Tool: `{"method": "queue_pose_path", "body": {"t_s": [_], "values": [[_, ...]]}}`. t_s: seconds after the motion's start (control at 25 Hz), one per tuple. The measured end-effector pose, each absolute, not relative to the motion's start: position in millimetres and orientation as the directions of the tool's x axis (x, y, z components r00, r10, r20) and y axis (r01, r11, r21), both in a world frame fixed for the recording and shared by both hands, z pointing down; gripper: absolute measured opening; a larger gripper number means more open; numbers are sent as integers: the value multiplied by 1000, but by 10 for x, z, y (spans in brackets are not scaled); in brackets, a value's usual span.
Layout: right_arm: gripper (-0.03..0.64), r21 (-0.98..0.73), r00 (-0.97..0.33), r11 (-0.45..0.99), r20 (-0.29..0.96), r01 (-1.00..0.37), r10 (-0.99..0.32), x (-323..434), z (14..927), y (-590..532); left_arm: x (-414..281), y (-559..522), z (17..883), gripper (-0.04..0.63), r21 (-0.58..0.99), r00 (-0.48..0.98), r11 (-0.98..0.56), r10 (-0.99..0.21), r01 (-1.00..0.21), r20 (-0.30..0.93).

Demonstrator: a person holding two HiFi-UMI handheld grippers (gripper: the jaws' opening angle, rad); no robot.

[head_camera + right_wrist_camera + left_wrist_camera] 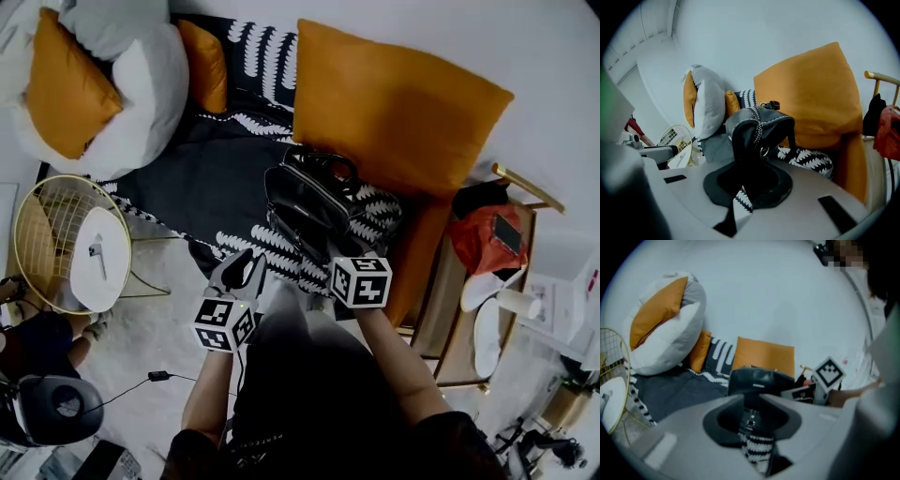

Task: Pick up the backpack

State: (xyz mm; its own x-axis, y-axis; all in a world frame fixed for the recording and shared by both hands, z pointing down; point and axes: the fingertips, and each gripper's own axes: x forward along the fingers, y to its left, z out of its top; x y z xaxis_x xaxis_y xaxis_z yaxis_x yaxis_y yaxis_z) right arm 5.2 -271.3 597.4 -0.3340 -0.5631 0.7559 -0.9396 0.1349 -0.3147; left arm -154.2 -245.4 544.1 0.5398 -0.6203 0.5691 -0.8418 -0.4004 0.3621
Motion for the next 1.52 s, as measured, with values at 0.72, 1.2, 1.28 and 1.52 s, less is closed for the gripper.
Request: {"method": "queue_pose_path", "body": {"t_s": [0.72,1.2,1.28,1.52], "values": [[21,-362,-386,163,718,-918,-579,253,5276,-2320,-1449,-2390,4910,104,352,576,-455,-643,-818,505],[20,-375,-439,239,666,-896,-603,309,4791,-2216,-1434,-2419,4500,104,326,553,-448,-706,-832,442],[20,-383,-450,247,657,-890,-605,312,4715,-2212,-1427,-2416,4445,104,325,550,-445,-715,-835,433],[20,-407,-493,287,613,-867,-617,271,4414,-2168,-1425,-2387,4311,104,321,541,-439,-734,-839,410]]}}
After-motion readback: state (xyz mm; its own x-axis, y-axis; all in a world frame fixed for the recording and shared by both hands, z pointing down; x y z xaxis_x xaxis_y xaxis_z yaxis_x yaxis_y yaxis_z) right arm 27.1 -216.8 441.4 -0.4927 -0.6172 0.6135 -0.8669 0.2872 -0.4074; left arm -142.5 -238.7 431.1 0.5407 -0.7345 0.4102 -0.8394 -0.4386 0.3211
